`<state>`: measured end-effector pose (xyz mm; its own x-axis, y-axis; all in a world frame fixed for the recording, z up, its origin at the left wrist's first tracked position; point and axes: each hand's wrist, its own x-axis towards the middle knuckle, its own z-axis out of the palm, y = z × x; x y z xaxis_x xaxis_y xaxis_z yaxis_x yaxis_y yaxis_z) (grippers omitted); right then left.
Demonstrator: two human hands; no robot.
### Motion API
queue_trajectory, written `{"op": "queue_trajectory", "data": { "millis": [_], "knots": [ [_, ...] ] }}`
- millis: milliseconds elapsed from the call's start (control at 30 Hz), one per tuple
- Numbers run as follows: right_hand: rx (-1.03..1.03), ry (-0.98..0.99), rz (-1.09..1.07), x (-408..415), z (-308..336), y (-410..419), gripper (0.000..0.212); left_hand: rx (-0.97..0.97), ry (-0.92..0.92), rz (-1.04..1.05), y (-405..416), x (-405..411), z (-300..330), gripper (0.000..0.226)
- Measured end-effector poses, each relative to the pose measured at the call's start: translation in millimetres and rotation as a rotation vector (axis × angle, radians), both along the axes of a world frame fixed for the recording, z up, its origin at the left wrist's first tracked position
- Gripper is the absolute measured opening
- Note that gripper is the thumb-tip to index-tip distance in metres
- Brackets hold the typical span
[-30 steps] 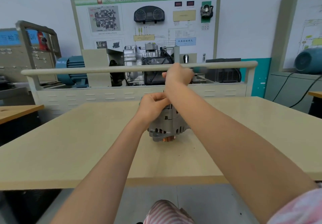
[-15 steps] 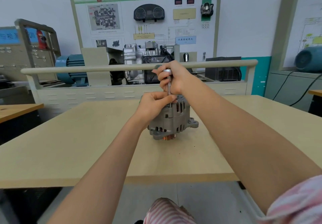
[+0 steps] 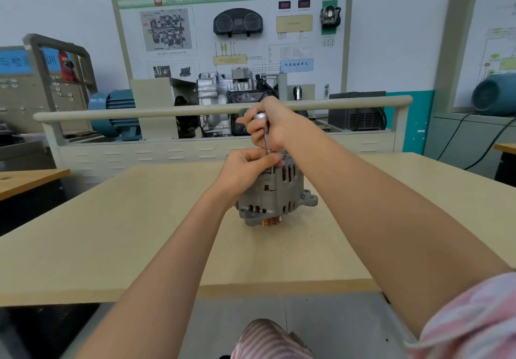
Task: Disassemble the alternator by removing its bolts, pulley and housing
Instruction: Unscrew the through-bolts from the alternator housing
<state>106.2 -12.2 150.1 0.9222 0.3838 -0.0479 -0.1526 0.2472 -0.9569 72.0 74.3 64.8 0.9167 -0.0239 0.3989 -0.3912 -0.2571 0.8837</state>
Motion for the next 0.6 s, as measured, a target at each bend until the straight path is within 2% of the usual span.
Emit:
{"op": "queue_trajectory", "data": {
  "millis": [67, 100, 167, 200, 233, 300, 367, 500, 600],
  "knots": [
    [0.076, 0.011, -0.072, -2, -1, 4, 0.027, -0.006, -0.003, 0.012, -1, -2, 0, 0.012],
    [0.131, -0.006, -0.211, -5, -4, 8, 0.022, 0.004, -0.013, 0.028, -2, -3, 0, 0.016],
    [0.205, -0.155, -0.621, -12, -14, 20, 0.006, 0.061, -0.019, 0.115, -2, -2, 0, 0.04],
    [0.249, -0.226, -0.783, -13, -17, 24, 0.004, 0.089, -0.008, 0.167, -2, -2, 1, 0.05],
    [0.287, -0.255, -0.832, -13, -19, 28, 0.01, 0.108, 0.003, 0.2, -3, -1, 1, 0.053],
    [0.293, -0.183, -0.721, -10, -15, 28, 0.025, 0.103, -0.002, 0.203, -4, -1, 0, 0.045],
    [0.196, -0.079, -0.542, -7, -7, 20, 0.019, 0.072, -0.016, 0.145, -3, -1, 0, 0.028],
    [0.129, 0.012, -0.096, 1, -3, 4, 0.035, 0.039, -0.012, 0.027, 1, 1, 0, 0.014],
    [0.137, 0.029, -0.003, 2, -3, -4, 0.036, 0.029, -0.008, 0.022, -1, 1, 1, 0.014]
  ]
}}
